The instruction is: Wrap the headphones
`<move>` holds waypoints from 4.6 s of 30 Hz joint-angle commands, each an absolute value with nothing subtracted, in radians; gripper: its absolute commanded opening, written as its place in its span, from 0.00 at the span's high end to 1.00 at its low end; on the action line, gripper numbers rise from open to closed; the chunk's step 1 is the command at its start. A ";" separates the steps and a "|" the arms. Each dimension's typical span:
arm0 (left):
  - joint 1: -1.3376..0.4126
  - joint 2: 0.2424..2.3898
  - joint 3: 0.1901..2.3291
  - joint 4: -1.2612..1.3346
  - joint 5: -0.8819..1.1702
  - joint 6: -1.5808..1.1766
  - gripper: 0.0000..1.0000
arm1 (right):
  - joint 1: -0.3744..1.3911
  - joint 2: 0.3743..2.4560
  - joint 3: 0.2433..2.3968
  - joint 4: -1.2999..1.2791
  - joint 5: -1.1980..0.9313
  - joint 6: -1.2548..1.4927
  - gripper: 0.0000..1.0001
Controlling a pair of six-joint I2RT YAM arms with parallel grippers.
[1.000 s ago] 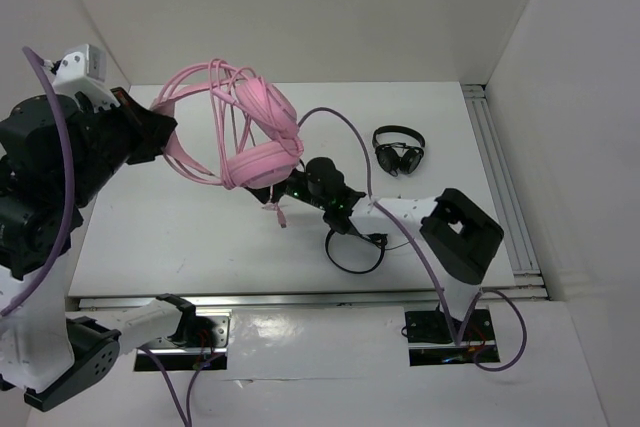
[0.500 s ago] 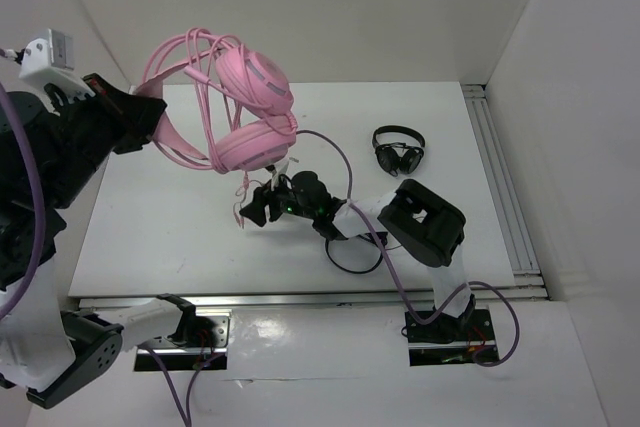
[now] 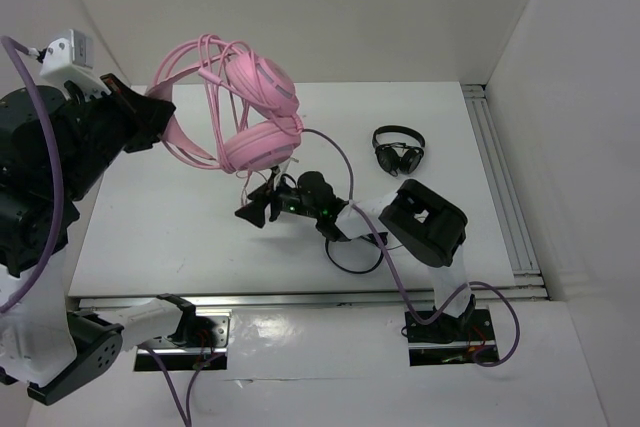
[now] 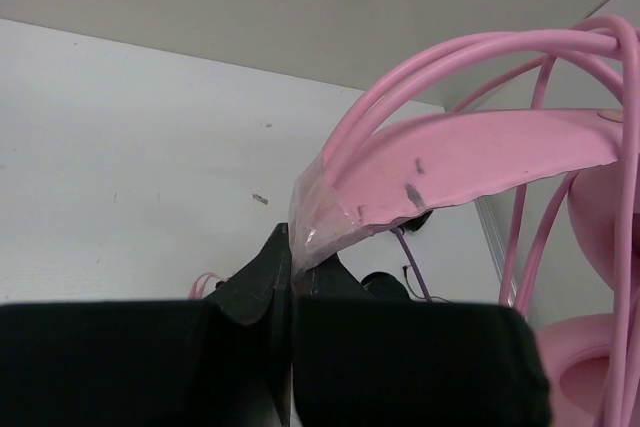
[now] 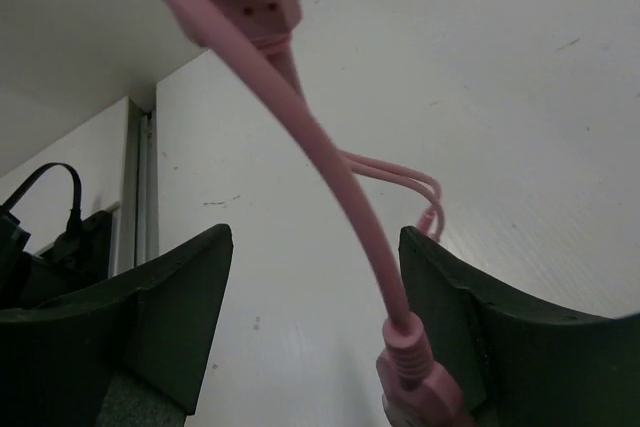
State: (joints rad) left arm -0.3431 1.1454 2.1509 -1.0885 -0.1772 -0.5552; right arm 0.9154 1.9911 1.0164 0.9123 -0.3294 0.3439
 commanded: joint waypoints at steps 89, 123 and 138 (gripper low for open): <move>-0.512 0.940 0.996 -0.683 -0.325 -0.152 1.00 | 1.324 1.313 1.135 0.345 0.818 -0.802 1.00; -0.425 0.945 1.440 -0.893 -0.121 -0.136 1.00 | 0.790 1.273 0.904 0.261 0.233 -0.226 0.18; -0.330 1.015 1.585 -0.810 -0.055 -0.285 1.00 | 0.733 1.094 0.724 0.304 0.175 -0.054 0.00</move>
